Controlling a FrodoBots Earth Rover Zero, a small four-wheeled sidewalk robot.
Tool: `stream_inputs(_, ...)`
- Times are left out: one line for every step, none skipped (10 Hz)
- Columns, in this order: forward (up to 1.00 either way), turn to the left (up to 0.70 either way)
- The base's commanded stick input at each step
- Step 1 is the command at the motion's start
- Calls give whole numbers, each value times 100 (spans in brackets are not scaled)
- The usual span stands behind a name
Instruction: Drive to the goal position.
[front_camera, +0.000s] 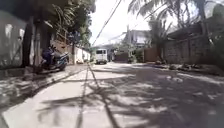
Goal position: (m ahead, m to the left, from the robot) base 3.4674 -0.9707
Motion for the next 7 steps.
stream_inputs(85,0)
stream_inputs(85,0)
stream_inputs(85,0)
stream_inputs(85,0)
stream_inputs(85,0)
stream_inputs(85,0)
stream_inputs(85,0)
